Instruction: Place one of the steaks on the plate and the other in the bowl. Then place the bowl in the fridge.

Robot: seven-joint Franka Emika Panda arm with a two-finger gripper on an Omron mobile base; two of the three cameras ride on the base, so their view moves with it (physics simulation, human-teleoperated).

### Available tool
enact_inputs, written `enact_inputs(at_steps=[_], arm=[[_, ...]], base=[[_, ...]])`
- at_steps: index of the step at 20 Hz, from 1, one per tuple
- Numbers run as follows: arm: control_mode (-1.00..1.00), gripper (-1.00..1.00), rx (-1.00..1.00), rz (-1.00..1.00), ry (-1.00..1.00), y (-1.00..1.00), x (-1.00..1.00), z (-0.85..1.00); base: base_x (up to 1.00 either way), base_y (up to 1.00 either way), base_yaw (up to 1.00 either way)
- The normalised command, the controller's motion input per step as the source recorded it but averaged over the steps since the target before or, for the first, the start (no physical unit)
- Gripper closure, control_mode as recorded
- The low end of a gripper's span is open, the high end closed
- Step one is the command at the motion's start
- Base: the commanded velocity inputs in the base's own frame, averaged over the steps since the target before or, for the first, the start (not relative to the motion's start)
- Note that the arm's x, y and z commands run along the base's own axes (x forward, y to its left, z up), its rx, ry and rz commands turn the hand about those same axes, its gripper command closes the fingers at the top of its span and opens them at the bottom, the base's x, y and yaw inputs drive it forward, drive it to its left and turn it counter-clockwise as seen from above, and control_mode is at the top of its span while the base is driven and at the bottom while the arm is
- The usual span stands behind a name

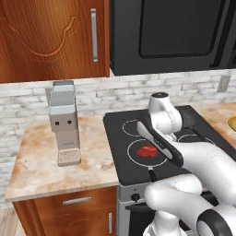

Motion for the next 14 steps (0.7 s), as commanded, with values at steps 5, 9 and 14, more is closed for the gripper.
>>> enact_inputs(at_steps=[5, 9, 14], arm=[[-1.0, -1.0, 0.0, -0.25, 0.07, 0.0, 0.98, -0.38], [-1.0, -1.0, 0.0, -0.21, 0.04, 0.08, 0.9, -0.57], [-1.0, -1.0, 0.0, -0.02, 0.11, 0.0, 0.5, -0.45]], base=[[0.0, 0.0, 0.0], [0.0, 0.0, 0.0], [0.0, 0.0, 0.0]])
